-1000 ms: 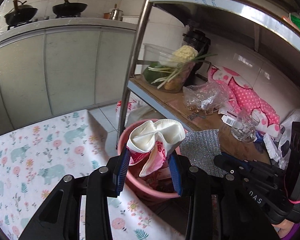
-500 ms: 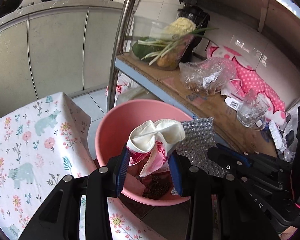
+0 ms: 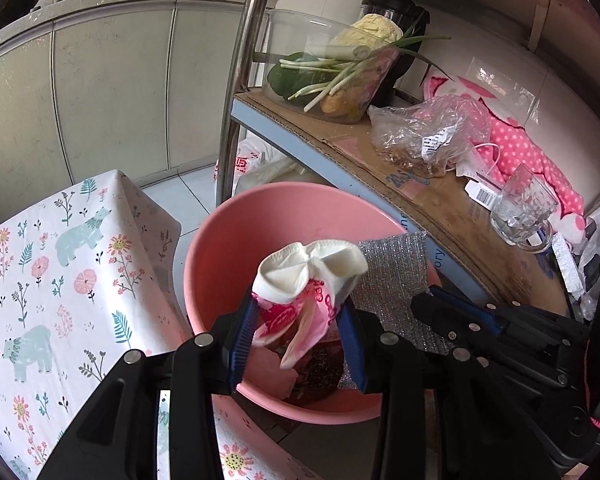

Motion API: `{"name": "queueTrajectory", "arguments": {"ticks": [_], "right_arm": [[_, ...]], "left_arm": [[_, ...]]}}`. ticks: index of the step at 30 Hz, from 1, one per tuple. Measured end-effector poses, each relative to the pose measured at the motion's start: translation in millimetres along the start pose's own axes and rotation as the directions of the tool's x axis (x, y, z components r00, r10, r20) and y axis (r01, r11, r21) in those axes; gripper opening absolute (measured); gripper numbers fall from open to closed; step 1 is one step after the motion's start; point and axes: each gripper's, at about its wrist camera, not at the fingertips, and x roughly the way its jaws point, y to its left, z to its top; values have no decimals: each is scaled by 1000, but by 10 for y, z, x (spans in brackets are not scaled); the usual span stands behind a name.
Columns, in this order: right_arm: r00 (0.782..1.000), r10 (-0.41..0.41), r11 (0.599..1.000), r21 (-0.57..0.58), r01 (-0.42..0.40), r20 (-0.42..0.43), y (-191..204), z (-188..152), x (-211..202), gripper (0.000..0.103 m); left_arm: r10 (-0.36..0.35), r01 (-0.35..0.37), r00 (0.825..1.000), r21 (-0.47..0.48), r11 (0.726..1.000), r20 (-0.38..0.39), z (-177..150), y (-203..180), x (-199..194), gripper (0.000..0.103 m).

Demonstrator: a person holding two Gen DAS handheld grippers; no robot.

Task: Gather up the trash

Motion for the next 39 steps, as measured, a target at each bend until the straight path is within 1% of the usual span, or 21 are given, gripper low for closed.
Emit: {"name": "queueTrajectory", "arguments": {"ticks": [5,7,15,20,22,24,32,33,36,39], "right_arm": [[1000,-8,1000,0,8,-3,-11,2,37,7],[1000,-15,1000,1,15,0,-13,3,42,8],[1000,-23,1000,19,23,-16,-69,0,74,9],[1000,-12,1000,21,12,-10,-76,11,66,11],[1000,-11,1000,24,11,-8,-79,17,57,14],[1000,-7,1000,26,7,-3,-81,19,35,15],[1000,12,1000,18,-13,7,-32,3,-93,16],[1000,15,1000,17,-15,9,-23,-1,-115,17],[999,25,999,19,-26,21,-10,-11,-198,28],[999,32,999,17,-33,35,8,-17,-293,31]], "left_arm": [[8,-8,1000,14,1000,7,3,-31,-11,43],[4,-5,1000,12,1000,7,2,-41,-19,46],[8,-8,1000,-2,1000,12,12,-51,-53,54],[7,-6,1000,-11,1000,18,32,-51,-86,54],[9,-9,1000,-12,1000,20,38,-56,-104,54],[10,-9,1000,-13,1000,24,39,-59,-128,54],[22,-21,999,-16,1000,39,27,-74,-279,54],[23,-22,999,-15,1000,40,25,-82,-309,54],[30,-29,999,-9,1000,45,22,-106,-391,54],[30,-30,998,-8,1000,49,16,-133,-478,55]]}}
